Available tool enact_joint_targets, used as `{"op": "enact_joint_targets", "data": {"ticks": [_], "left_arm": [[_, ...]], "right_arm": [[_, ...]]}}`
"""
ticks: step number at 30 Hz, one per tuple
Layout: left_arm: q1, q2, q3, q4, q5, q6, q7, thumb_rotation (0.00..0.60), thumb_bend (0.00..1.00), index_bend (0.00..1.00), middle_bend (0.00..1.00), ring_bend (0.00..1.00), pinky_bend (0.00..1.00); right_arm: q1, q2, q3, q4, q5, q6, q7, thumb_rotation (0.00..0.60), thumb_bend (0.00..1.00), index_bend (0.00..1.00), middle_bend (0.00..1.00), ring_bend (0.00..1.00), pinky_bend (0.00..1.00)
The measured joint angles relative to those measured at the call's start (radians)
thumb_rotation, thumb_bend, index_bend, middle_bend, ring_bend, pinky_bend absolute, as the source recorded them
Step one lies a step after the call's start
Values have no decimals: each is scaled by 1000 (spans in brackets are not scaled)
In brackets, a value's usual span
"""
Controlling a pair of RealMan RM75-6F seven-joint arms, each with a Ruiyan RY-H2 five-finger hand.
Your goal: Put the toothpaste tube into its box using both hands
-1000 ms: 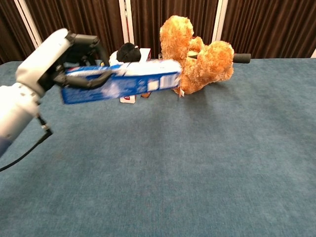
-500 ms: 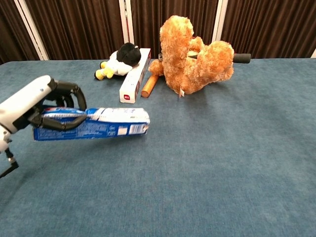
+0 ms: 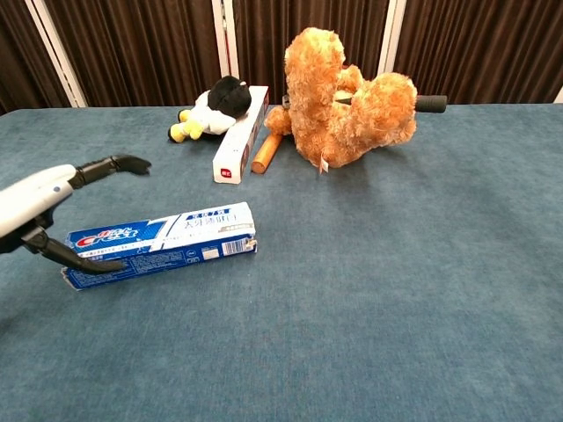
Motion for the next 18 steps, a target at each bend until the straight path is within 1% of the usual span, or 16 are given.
{"op": "enact_joint_targets", "data": {"ticks": [2, 4, 7, 9, 12, 15, 18], "left_arm": [[-2, 44, 0, -66, 2, -2, 16, 600, 89, 62, 80, 73, 51], [-2, 106, -2, -157, 1, -3, 38, 600, 89, 61, 84, 73, 51], [6, 206, -11, -299, -15, 1, 79, 600, 90, 59, 85, 73, 51], [20, 285, -22, -400, -42, 11, 117, 600, 90, 48, 81, 73, 51], [56, 400, -39, -516, -96, 42, 194, 600, 90, 33, 70, 72, 51], [115, 492, -46, -577, -145, 94, 274, 600, 90, 24, 53, 72, 44], [181, 536, -42, -598, -169, 152, 309, 600, 90, 9, 31, 70, 30]], "right_arm": [[-8, -7, -14, -6, -12, 3, -9, 600, 437, 0, 208, 83, 113], [-21, -14, -33, -12, -24, 7, -18, 600, 437, 0, 203, 79, 95], [-43, -23, -67, -20, -38, 10, -37, 600, 437, 0, 168, 44, 70], [-65, -31, -100, -23, -50, 13, -60, 600, 437, 0, 143, 18, 55], [-106, -50, -155, -21, -65, 20, -98, 600, 437, 0, 93, 0, 28], [-155, -76, -210, -15, -68, 31, -131, 600, 437, 0, 58, 0, 9], [-203, -105, -251, -7, -55, 48, -155, 600, 437, 0, 41, 0, 0]]}}
